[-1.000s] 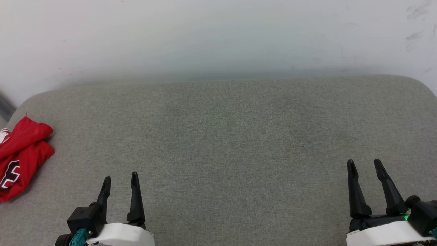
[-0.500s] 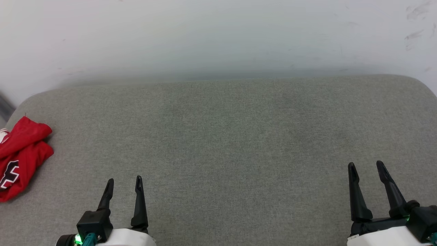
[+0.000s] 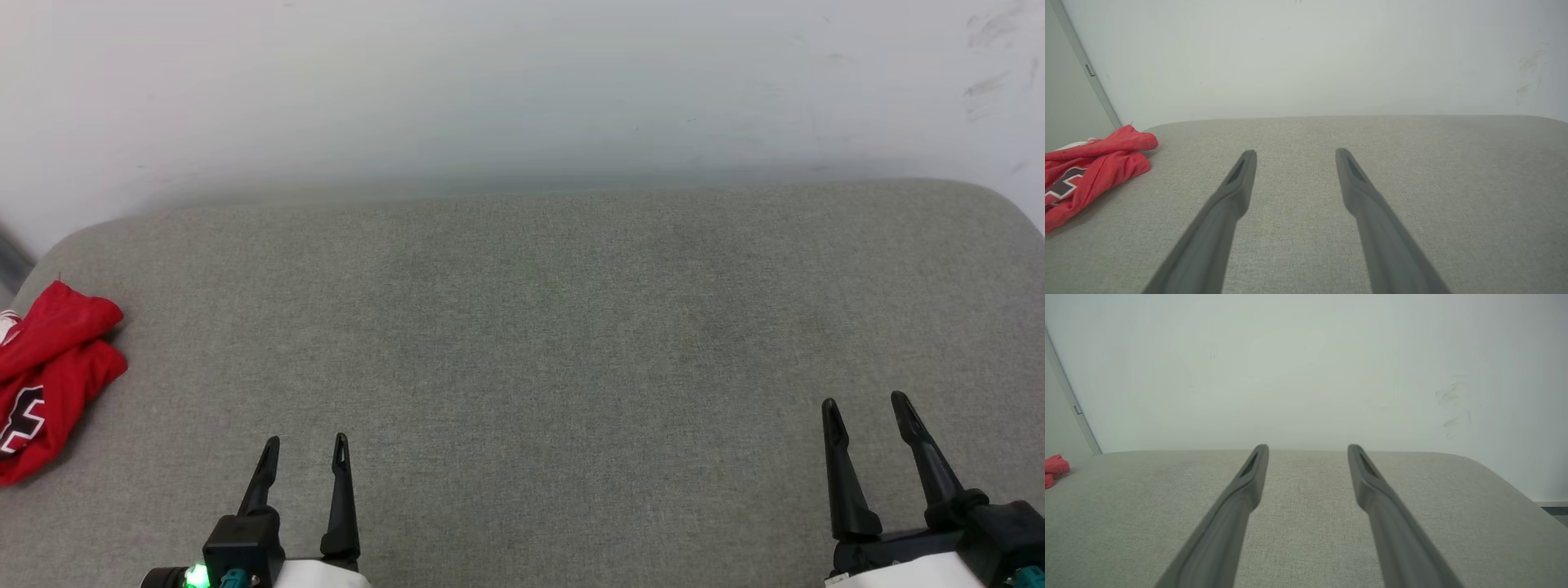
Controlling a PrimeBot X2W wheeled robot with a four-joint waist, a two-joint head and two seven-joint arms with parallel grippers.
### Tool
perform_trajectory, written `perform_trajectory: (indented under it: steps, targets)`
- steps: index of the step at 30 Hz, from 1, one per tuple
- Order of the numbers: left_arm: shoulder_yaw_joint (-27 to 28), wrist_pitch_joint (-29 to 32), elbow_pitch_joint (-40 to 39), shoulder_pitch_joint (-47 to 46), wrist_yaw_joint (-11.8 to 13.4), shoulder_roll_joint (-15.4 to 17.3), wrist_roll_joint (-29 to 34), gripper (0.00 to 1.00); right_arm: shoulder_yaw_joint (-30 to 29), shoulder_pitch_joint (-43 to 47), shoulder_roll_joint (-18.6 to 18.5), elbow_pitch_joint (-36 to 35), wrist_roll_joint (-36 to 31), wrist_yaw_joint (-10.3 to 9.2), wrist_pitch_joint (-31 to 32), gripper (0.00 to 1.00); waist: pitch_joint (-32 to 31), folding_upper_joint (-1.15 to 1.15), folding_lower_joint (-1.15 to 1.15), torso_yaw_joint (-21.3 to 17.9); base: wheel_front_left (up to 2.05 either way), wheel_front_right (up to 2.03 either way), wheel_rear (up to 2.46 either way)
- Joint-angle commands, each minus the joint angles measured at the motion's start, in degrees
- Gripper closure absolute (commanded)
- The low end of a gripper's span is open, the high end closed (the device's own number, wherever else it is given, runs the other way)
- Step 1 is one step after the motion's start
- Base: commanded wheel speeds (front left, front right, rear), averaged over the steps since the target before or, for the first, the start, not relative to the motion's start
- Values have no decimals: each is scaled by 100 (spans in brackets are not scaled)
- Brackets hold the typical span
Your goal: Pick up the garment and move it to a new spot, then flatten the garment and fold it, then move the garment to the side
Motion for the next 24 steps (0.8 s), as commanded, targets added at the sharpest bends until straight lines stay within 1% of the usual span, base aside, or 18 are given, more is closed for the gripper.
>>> perform_trajectory:
  steps: [1, 14, 24]
  targets:
    - [0, -30, 24, 18, 13, 13, -24, 0, -1, 56, -9, 22, 28, -2, -12, 0, 2, 0, 0, 3, 0, 0, 0]
    - [52, -25, 115, 13, 32, 13, -108, 0, -12, 75, -8, 184, 248, -2, -12, 0, 1, 0, 0, 5, 0, 0, 0]
    - [74, -25, 134, 23, 68, 13, -67, 0, 20, 73, -8, 183, 178, -2, -12, 0, 0, 0, 0, 19, 0, 0, 0]
